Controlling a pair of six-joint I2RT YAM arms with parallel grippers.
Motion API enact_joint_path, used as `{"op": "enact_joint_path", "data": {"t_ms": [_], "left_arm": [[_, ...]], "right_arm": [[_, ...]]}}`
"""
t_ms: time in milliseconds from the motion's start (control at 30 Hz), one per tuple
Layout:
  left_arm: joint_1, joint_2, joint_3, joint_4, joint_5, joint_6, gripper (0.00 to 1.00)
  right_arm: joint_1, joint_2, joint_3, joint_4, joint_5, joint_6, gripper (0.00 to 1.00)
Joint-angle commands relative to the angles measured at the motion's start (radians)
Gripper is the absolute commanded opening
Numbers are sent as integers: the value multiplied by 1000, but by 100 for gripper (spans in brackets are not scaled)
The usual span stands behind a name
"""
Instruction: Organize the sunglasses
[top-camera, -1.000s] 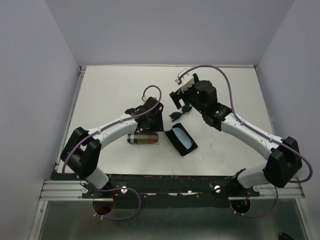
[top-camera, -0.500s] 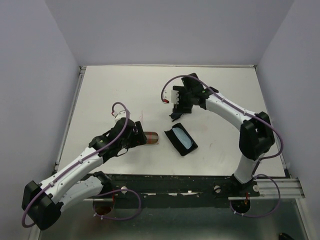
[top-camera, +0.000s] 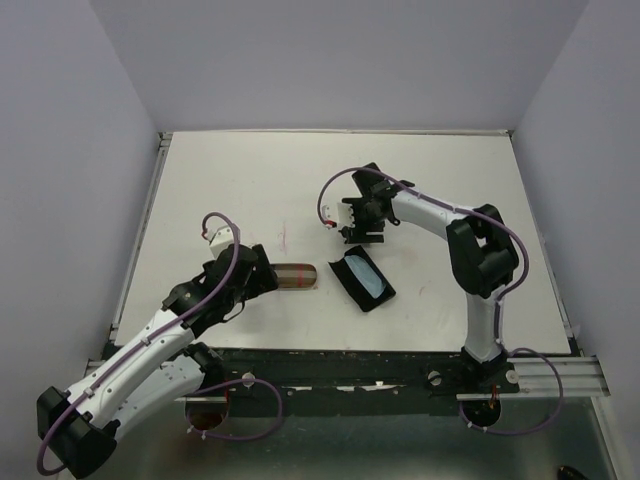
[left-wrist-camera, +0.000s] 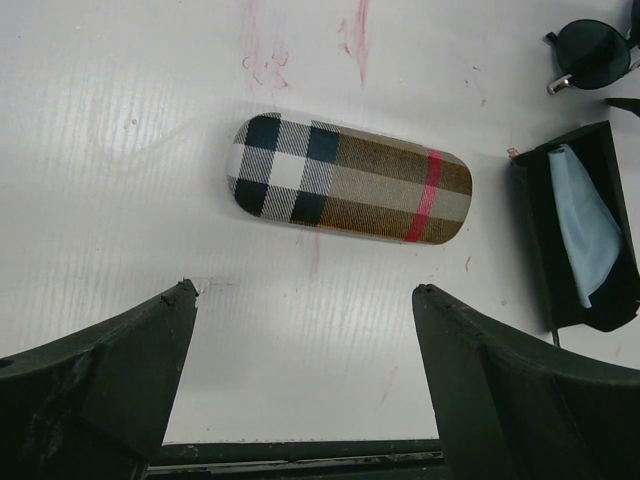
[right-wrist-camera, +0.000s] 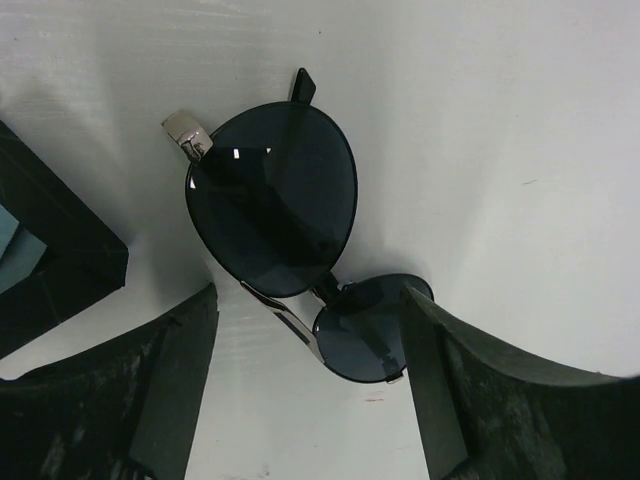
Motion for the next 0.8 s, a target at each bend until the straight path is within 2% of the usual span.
{"op": "enact_joint_path", "data": {"t_ms": [0, 233, 600, 633, 767], "left_arm": [[7, -8, -1, -32, -53, -1, 99], [11, 17, 8, -34, -56, 2, 99], [13, 89, 54, -14, -45, 24, 99], [13, 95, 58, -13, -45, 27, 99], [11, 116, 74, -2, -40, 34, 99]], "right_arm": [[-23, 49, 47, -17, -32, -25, 78], [-37, 109, 67, -19, -54, -37, 64], [-39, 129, 102, -69, -114, -30, 35], [-42, 120, 99, -65, -112, -22, 30], [-42, 77, 85, -52, -97, 13, 25]]}}
